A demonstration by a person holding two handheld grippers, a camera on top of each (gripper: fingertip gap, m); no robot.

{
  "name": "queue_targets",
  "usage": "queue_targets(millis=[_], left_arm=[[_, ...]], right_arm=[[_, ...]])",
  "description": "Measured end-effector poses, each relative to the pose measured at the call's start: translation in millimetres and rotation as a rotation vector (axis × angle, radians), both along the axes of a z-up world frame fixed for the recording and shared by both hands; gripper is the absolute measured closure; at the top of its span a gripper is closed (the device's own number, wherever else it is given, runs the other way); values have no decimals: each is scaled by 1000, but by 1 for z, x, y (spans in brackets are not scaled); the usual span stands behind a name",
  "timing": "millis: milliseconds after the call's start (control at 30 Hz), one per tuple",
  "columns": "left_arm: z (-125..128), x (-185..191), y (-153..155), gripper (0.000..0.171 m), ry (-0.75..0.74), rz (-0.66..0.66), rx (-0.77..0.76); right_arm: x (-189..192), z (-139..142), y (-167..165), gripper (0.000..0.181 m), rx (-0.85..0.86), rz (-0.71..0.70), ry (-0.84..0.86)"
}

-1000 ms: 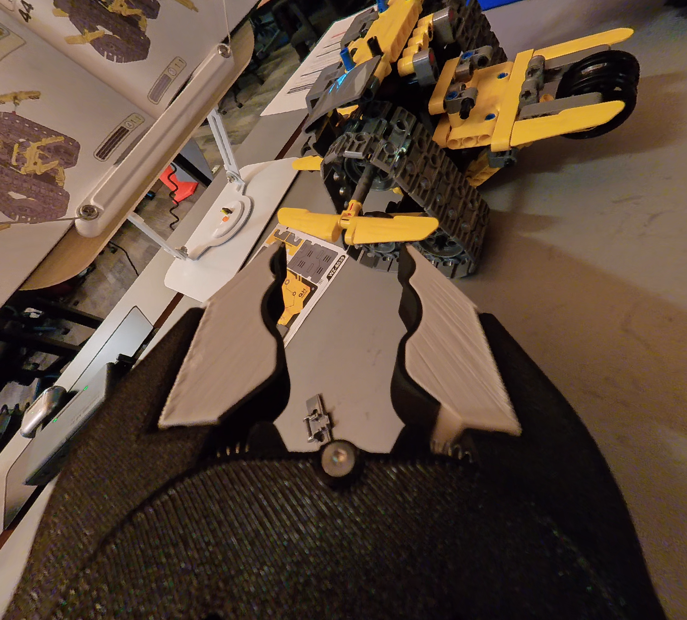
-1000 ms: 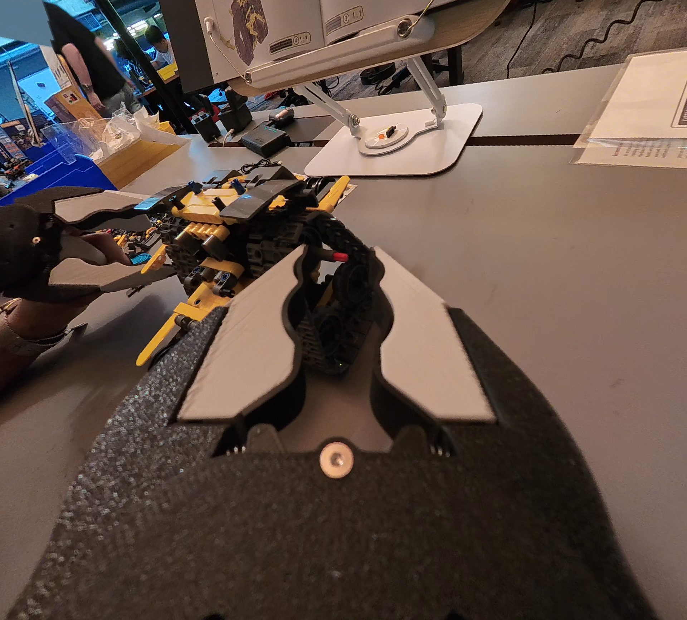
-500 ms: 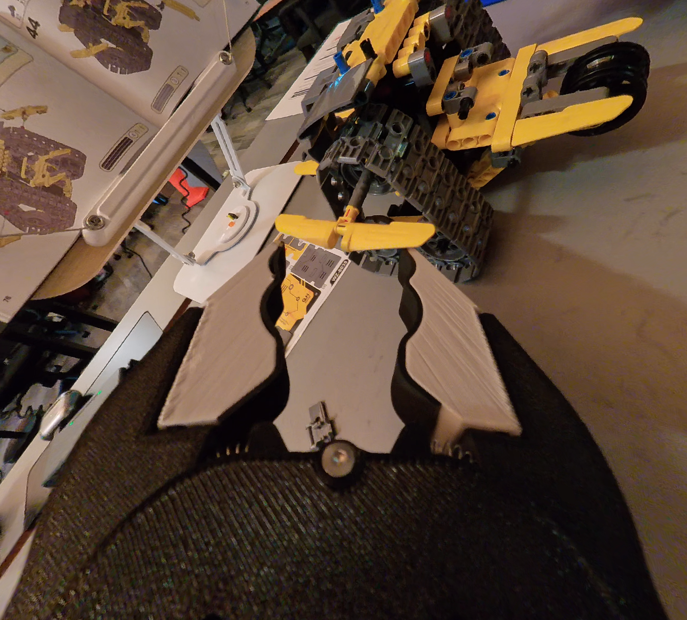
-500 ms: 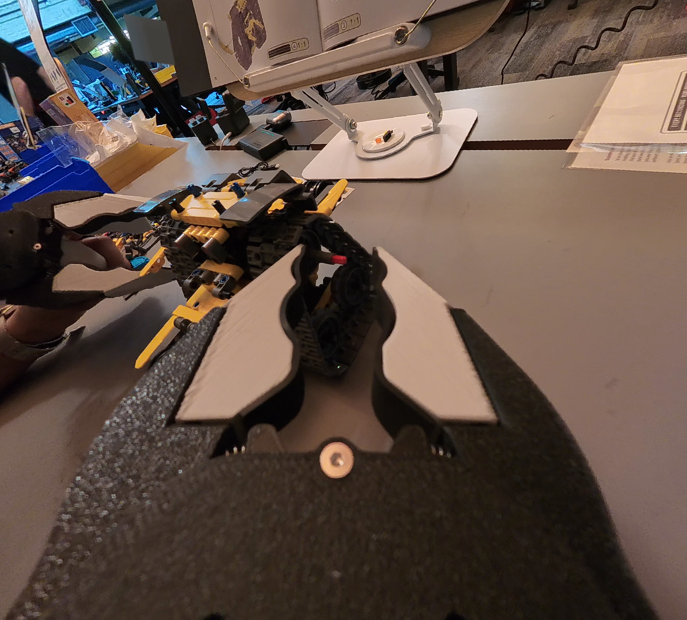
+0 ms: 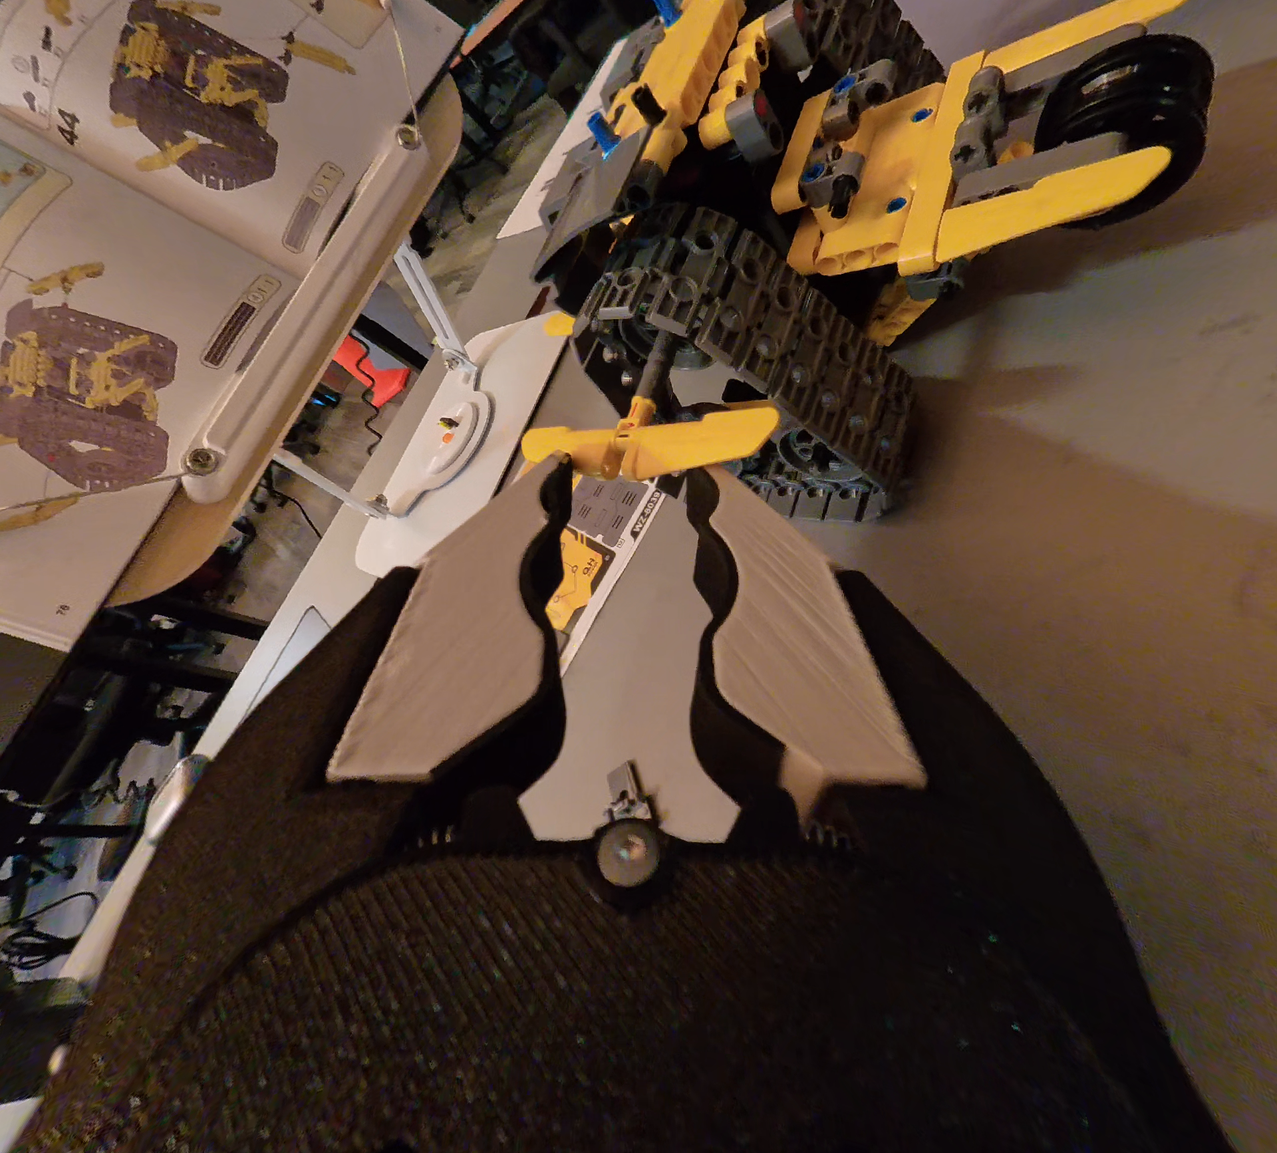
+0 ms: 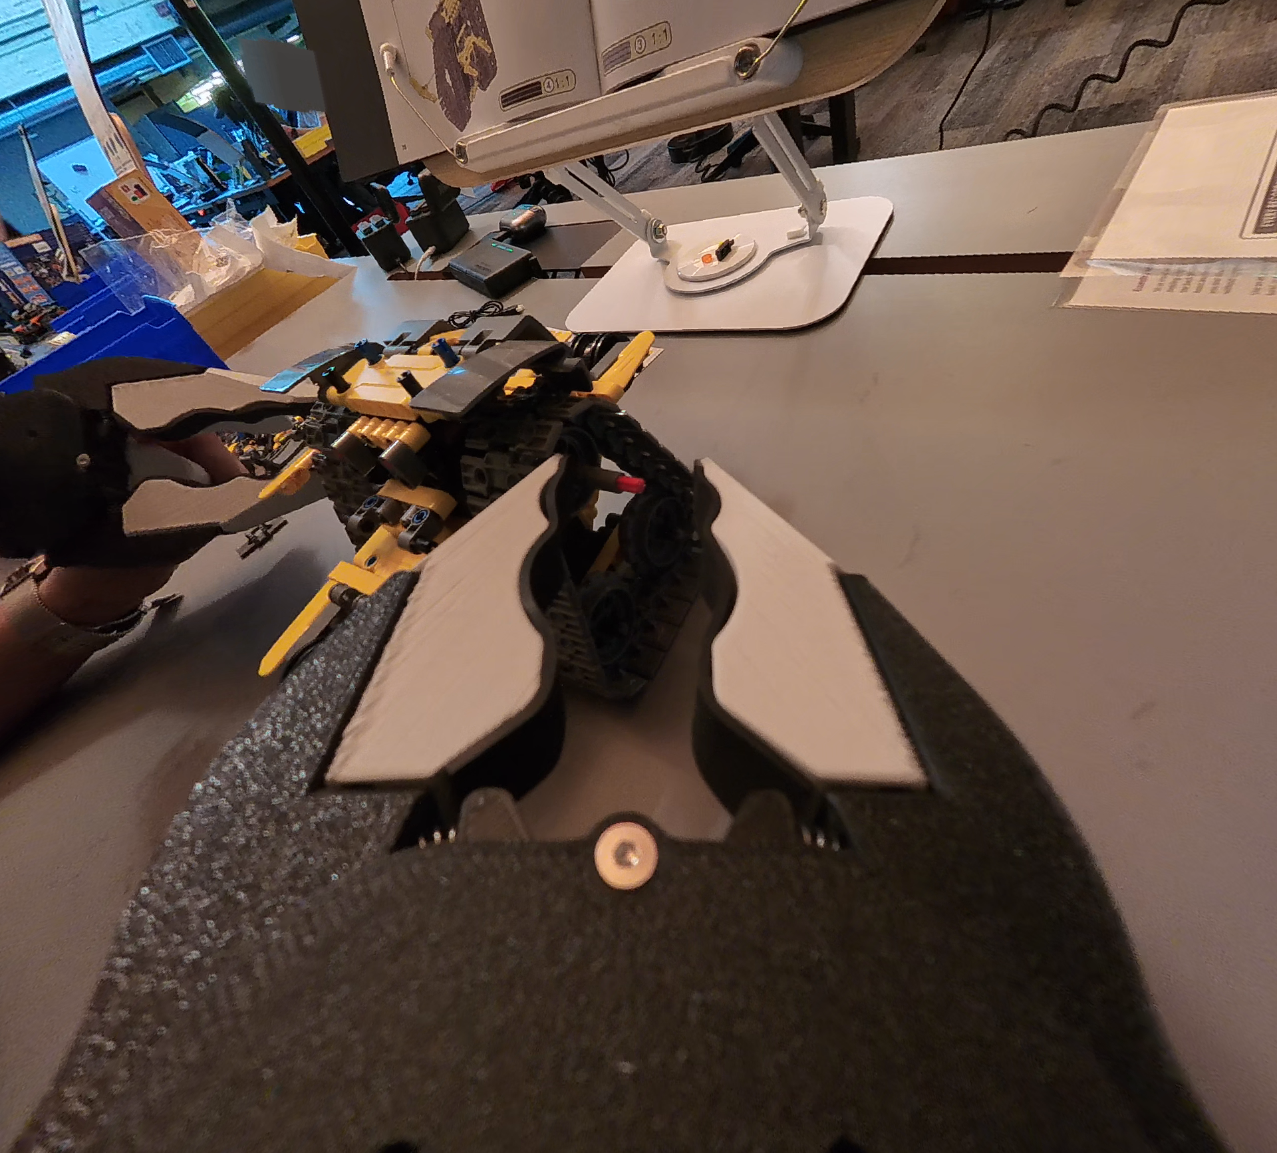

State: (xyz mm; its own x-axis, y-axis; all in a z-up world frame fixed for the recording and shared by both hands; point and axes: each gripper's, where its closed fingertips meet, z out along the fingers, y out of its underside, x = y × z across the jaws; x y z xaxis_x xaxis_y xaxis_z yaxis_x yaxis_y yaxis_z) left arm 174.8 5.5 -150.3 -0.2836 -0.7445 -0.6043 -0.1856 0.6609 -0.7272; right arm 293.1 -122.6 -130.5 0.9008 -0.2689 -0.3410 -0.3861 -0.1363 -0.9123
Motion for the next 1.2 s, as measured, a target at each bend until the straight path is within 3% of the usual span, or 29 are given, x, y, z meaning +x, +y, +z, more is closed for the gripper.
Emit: queue_targets(millis=[667, 1200], left_arm=[[1, 0, 0, 147, 42, 43, -91], [2, -8, 8, 133, 42, 40, -150]], right_arm=[[0, 0, 0, 147, -1, -2, 0], [1, 0, -1, 145, -4, -2, -2]])
